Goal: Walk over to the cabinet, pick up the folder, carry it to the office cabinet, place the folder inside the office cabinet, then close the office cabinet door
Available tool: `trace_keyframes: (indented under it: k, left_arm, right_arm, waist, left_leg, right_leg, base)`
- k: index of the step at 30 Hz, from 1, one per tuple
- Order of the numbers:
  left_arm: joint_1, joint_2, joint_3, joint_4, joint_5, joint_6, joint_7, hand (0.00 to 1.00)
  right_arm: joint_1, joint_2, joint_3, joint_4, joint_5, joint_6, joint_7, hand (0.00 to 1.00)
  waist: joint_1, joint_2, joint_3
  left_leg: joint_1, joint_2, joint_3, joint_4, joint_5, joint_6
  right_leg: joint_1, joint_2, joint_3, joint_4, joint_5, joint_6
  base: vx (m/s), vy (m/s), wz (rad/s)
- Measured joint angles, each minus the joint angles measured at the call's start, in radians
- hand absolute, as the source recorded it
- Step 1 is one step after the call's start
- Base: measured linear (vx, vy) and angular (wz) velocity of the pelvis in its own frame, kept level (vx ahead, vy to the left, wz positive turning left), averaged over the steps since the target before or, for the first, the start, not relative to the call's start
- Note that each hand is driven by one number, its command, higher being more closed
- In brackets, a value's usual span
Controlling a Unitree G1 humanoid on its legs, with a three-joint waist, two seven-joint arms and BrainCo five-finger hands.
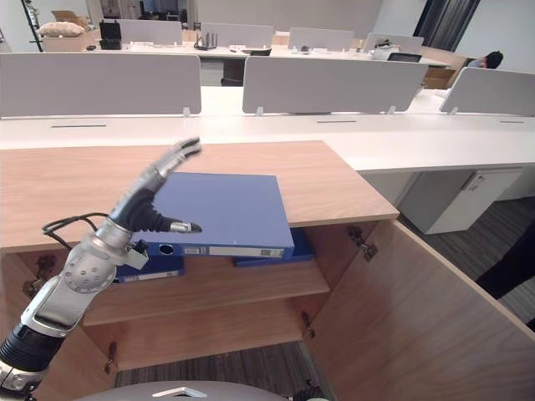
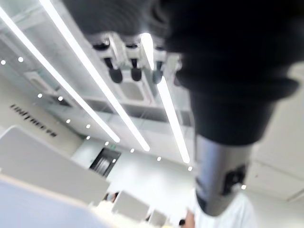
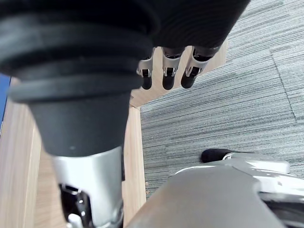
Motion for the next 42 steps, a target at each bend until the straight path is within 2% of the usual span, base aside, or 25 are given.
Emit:
trace_keyframes:
  k: [9, 21, 36, 42]
  left_arm:
    - [0.005, 0.003, -0.089, 0.110, 0.184, 0.024, 0.026, 0.00]
    - [0.016, -0.022, -0.120, 0.110, 0.226, 0.026, 0.028, 0.00]
    - [0.113, -0.095, -0.126, 0.077, 0.380, 0.028, 0.076, 0.00]
    - [0.136, -0.120, -0.126, 0.068, 0.434, 0.046, 0.124, 0.00]
  right_arm:
    - [-0.007, -0.001, 0.000, -0.002, 0.001, 0.000, -0.011, 0.00]
    - [-0.014, -0.001, -0.001, -0.003, 0.002, 0.000, -0.011, 0.00]
    - [-0.014, 0.000, 0.001, -0.002, 0.010, 0.001, -0.012, 0.00]
    - [-0.014, 0.000, 0.002, -0.001, 0.009, 0.000, -0.012, 0.00]
  waist:
    - [-0.003, -0.002, 0.019]
    - [-0.008, -0.004, 0.030]
    - [-0.009, -0.008, 0.029]
    - [-0.008, -0.010, 0.026]
  left_leg:
    - [0.000, -0.001, 0.006, -0.004, -0.002, 0.000]
    - [-0.001, -0.003, 0.006, -0.004, -0.004, 0.002]
    - [-0.001, -0.006, 0.001, -0.004, -0.004, 0.002]
    - [-0.001, -0.007, 0.000, -0.004, -0.004, 0.003]
  right_leg:
    - [0.006, 0.000, -0.002, -0.023, 0.005, -0.005]
    - [0.013, -0.002, -0.004, -0.037, 0.009, -0.004]
    - [0.015, -0.004, -0.005, -0.036, 0.013, 0.001]
    - [0.016, -0.005, -0.005, -0.036, 0.013, 0.002]
  base:
    - [-0.01, -0.008, -0.01]
    - [0.00, -0.005, 0.00]
    - [0.00, -0.004, 0.00]
    - [0.00, 0.000, 0.00]
